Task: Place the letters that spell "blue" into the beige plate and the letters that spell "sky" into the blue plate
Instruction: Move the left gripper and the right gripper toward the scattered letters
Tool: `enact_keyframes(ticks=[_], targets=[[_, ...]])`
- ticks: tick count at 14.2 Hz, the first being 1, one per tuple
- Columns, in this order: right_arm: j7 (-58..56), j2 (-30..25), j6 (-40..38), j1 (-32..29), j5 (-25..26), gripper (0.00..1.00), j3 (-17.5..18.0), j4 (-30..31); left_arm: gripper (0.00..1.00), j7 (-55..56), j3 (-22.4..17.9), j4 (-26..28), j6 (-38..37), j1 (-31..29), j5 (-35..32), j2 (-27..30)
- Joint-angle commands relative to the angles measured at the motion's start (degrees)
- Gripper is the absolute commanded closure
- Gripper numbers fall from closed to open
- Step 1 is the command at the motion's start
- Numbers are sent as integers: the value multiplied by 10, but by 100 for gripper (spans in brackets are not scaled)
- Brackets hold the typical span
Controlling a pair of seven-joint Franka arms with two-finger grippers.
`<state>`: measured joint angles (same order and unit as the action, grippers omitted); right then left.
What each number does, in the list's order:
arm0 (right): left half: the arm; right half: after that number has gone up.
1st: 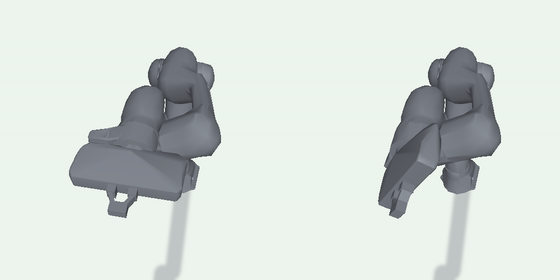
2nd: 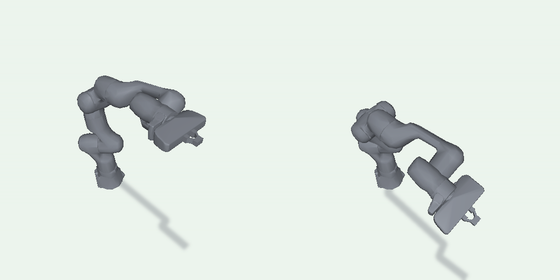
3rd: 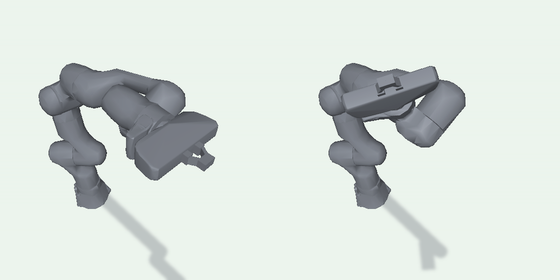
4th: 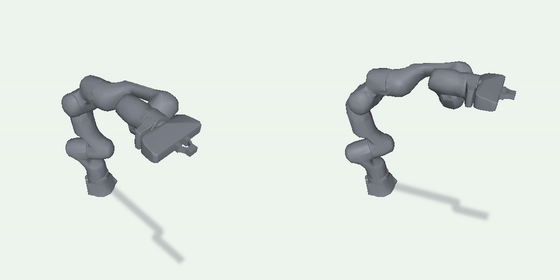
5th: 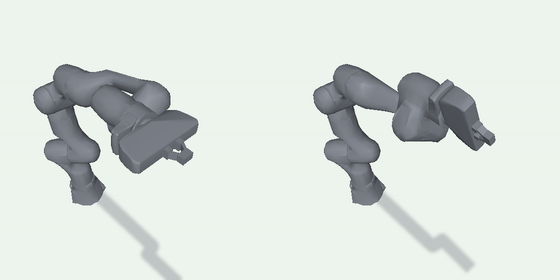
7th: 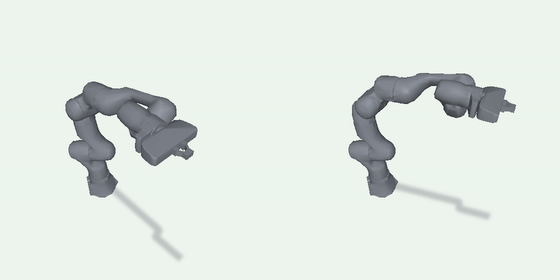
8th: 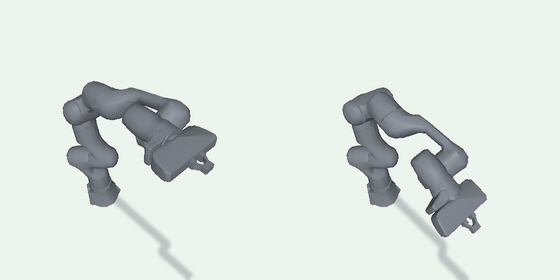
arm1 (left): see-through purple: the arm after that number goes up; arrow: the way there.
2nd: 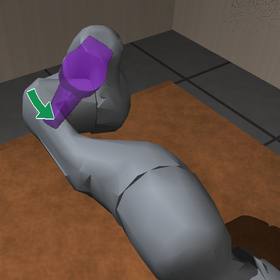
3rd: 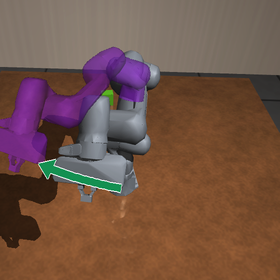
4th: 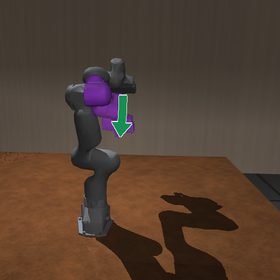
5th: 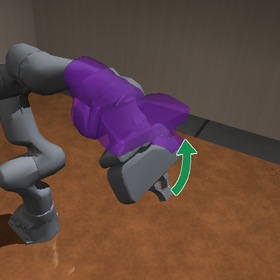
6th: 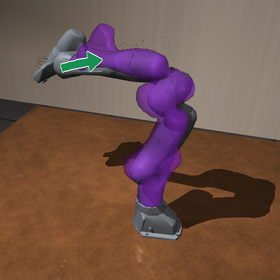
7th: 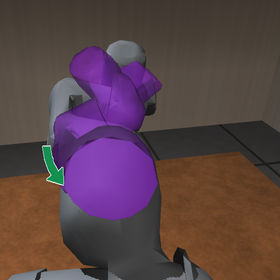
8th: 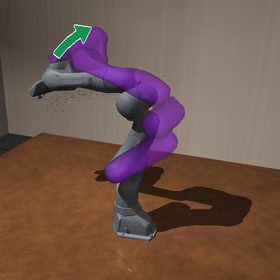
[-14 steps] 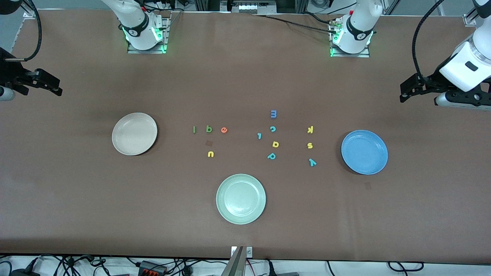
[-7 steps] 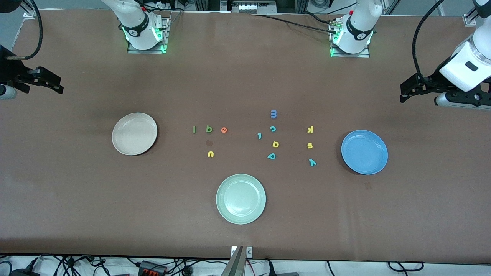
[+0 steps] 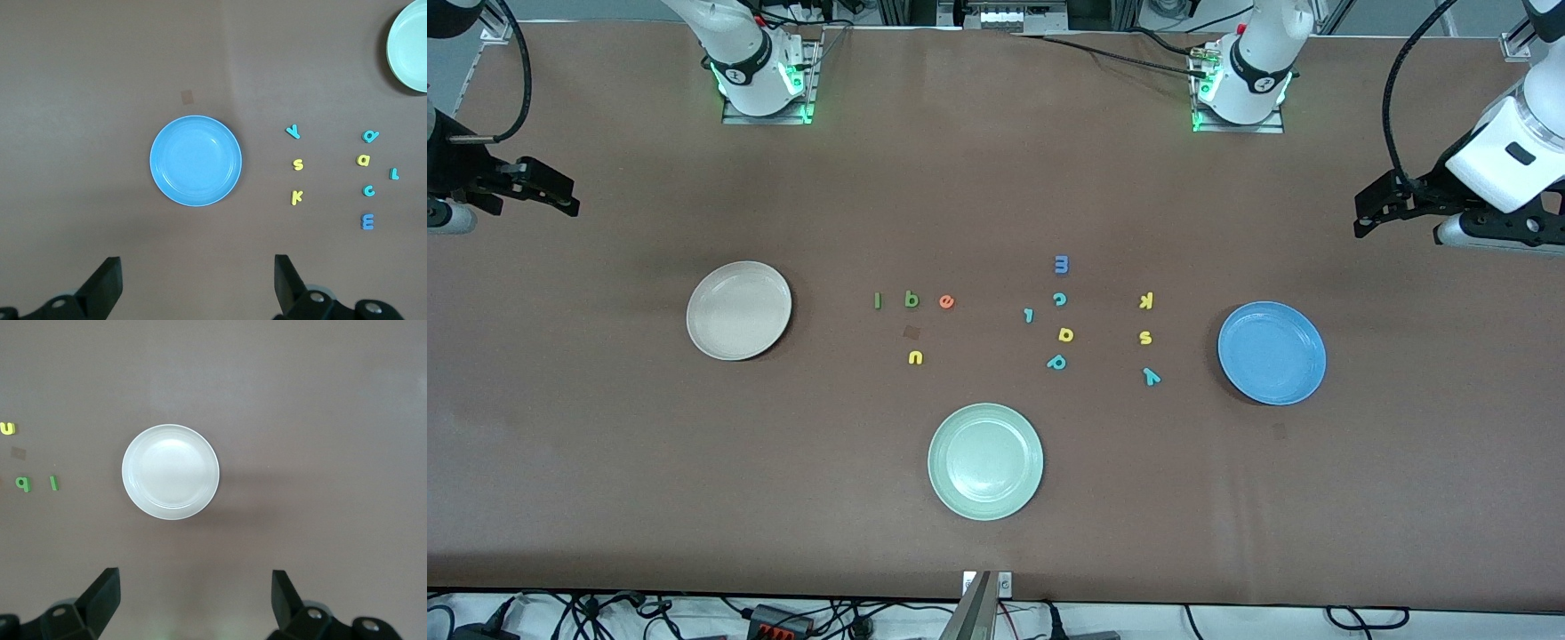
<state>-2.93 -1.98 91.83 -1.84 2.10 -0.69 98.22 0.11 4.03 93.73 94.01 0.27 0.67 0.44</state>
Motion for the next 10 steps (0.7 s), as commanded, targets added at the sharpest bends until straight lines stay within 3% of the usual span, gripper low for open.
enact_keyframes(ticks=[1, 4, 10], targets=[[-5, 15, -8, -2, 0, 0, 1, -7, 0, -7, 0, -19, -21, -1, 12, -7], [-6, 43, -9, 3, -1, 0, 4, -10, 0, -7, -1, -19, -22, -2, 11, -7], [5, 106, -8, 82, -3, 0, 5, -7, 0, -11, 0, -20, -21, 0, 13, -9]])
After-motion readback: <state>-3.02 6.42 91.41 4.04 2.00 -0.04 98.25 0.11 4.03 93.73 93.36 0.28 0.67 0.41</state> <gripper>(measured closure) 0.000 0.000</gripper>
